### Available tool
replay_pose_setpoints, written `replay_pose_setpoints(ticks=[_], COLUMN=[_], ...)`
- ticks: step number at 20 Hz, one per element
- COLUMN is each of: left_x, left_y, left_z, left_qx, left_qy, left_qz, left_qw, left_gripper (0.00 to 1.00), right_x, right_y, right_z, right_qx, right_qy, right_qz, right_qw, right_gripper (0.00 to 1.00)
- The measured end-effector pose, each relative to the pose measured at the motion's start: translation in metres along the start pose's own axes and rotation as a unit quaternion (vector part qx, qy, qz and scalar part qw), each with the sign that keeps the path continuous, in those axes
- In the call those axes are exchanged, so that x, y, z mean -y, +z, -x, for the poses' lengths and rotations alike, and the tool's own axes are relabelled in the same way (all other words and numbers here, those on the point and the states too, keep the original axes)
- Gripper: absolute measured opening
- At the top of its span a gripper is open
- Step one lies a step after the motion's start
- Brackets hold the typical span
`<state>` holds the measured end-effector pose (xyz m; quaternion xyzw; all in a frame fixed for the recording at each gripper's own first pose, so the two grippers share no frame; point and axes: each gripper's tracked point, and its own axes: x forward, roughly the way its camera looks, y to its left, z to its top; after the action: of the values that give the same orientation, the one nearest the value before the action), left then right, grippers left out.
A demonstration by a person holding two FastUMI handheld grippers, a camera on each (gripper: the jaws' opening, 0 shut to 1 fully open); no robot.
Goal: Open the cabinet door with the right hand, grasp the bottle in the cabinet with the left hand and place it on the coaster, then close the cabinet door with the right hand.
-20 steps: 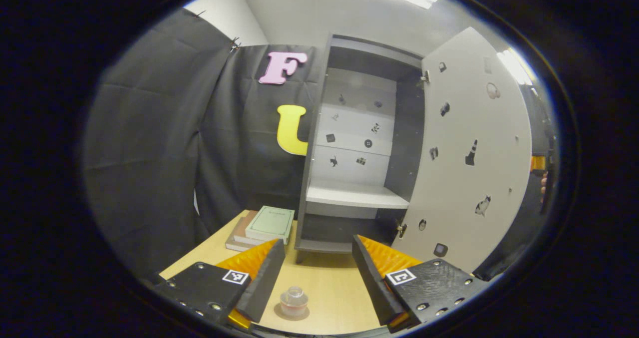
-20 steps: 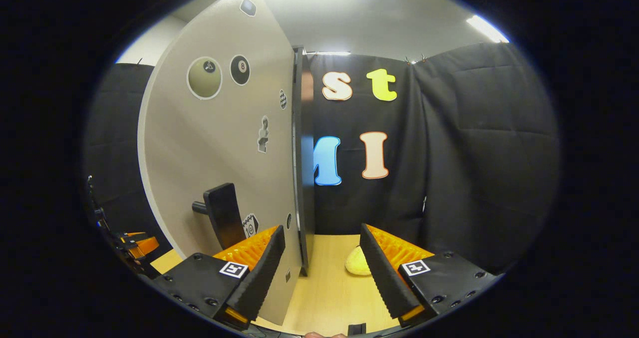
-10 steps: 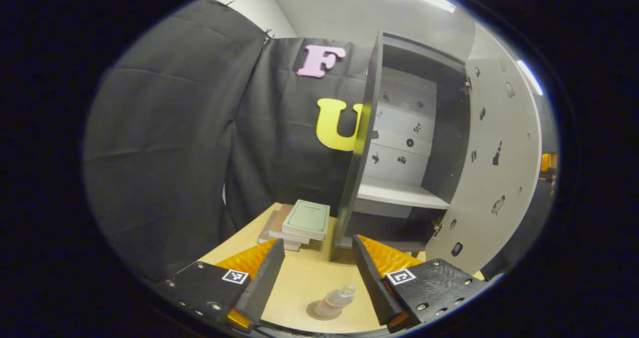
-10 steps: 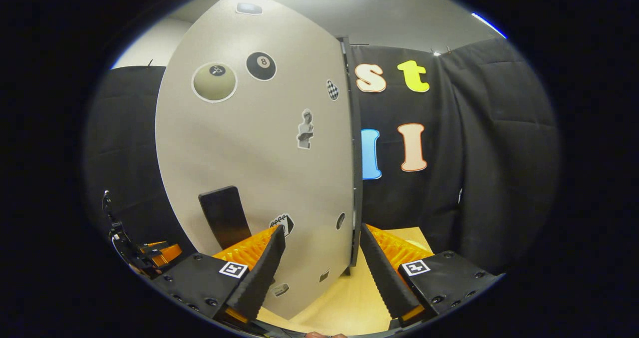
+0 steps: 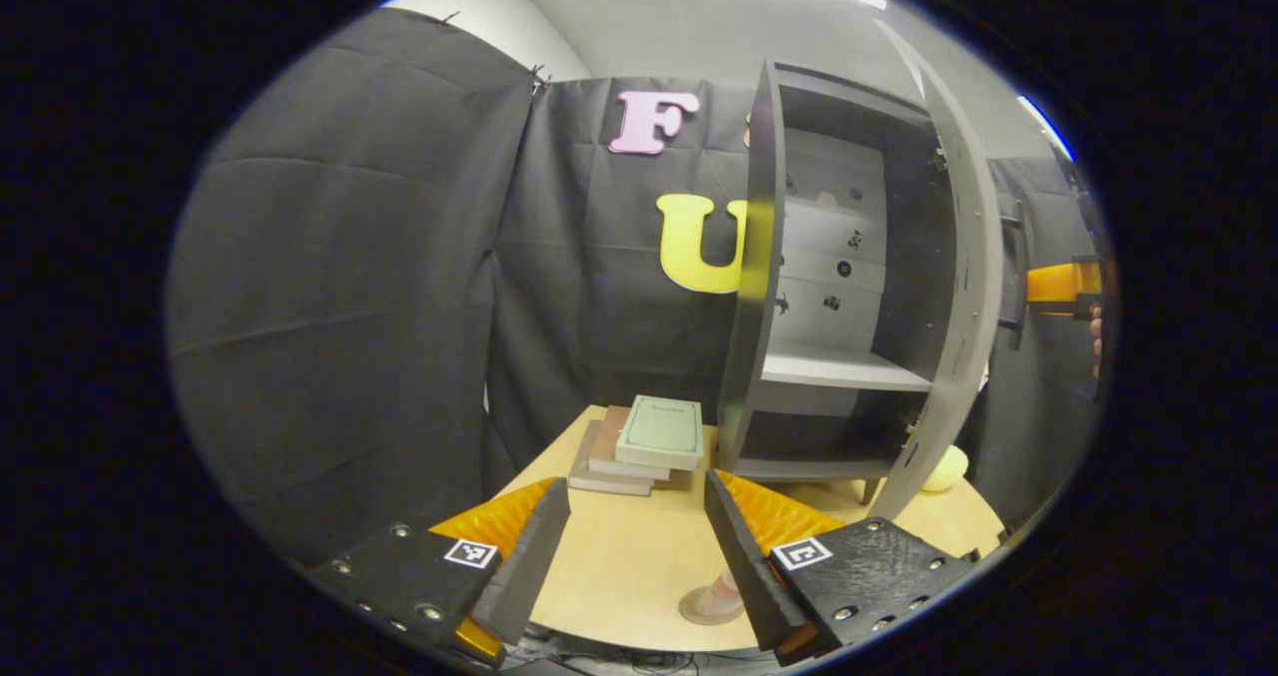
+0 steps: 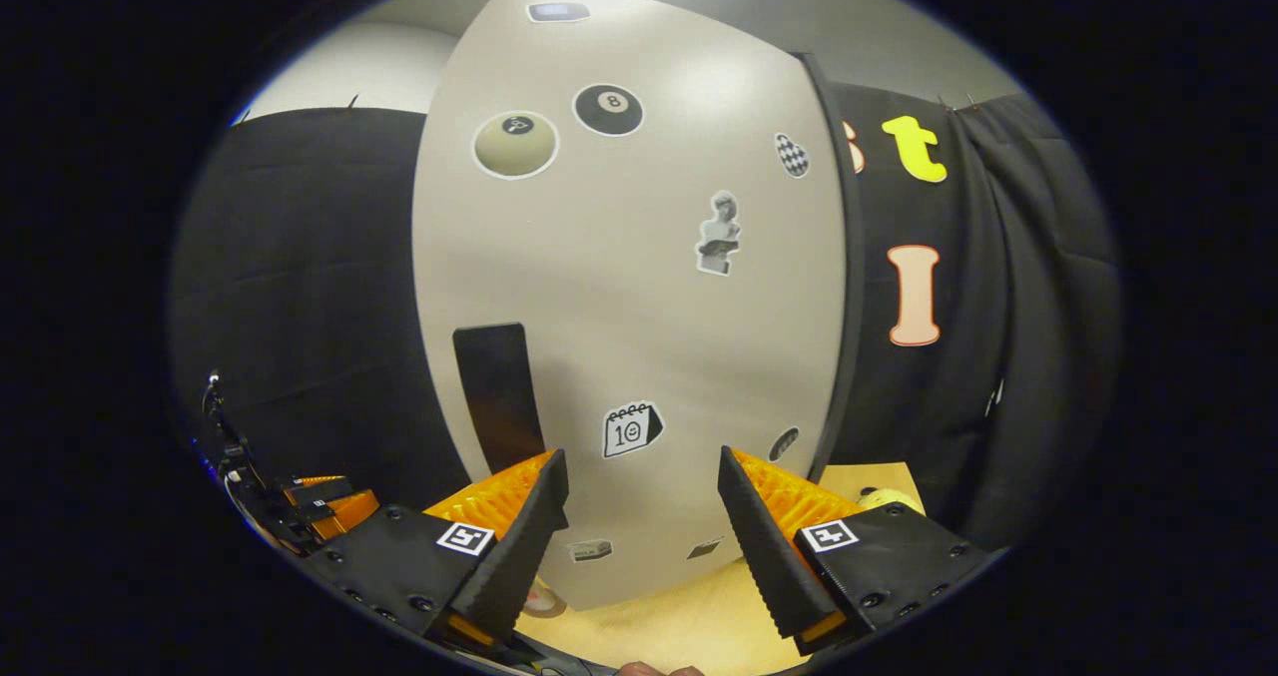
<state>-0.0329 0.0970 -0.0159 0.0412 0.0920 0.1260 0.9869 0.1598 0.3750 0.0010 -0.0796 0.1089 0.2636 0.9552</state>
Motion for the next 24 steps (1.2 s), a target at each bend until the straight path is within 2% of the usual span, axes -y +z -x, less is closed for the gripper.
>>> replay_pose_setpoints(ticks=[5,8,12,13,15,20,21,23,24], left_x=[-0.028,-0.038,-0.036,-0.033,-0.028,0.008,0.023,0.055,0.072], left_y=[0.011,0.018,0.034,0.04,0.052,0.071,0.075,0.082,0.082], left_z=[0.011,0.017,0.018,0.019,0.024,0.046,0.049,0.054,0.055], left_qx=[0.01,0.018,0.03,0.035,0.045,0.066,0.07,0.075,0.077], left_qy=[0.01,0.018,0.021,0.02,0.023,0.04,0.04,0.036,0.038], left_qz=[-0.005,-0.009,-0.002,0.005,0.01,-0.031,-0.038,-0.043,-0.04], left_qw=[1.0,1.0,0.999,0.999,0.999,0.997,0.996,0.996,0.996], left_gripper=[0.82,0.82,0.82,0.84,0.82,0.82,0.82,0.84,0.82], right_x=[-0.049,-0.073,-0.079,-0.078,-0.071,-0.031,-0.019,0.016,0.032], right_y=[-0.004,-0.01,-0.009,-0.007,-0.003,-0.006,-0.009,-0.016,-0.021], right_z=[-0.037,-0.041,-0.05,-0.05,-0.042,0.001,0.008,0.022,0.03], right_qx=[0.001,0.0,-0.002,-0.002,0.002,0.023,0.024,0.025,0.027], right_qy=[0.052,0.069,0.081,0.084,0.094,0.099,0.093,0.067,0.055], right_qz=[-0.018,-0.017,-0.012,-0.012,-0.014,-0.022,-0.021,0.016,0.034], right_qw=[0.998,0.997,0.997,0.996,0.995,0.995,0.995,0.997,0.998], right_gripper=[0.96,0.97,0.96,0.96,0.97,0.97,0.96,0.97,0.97])
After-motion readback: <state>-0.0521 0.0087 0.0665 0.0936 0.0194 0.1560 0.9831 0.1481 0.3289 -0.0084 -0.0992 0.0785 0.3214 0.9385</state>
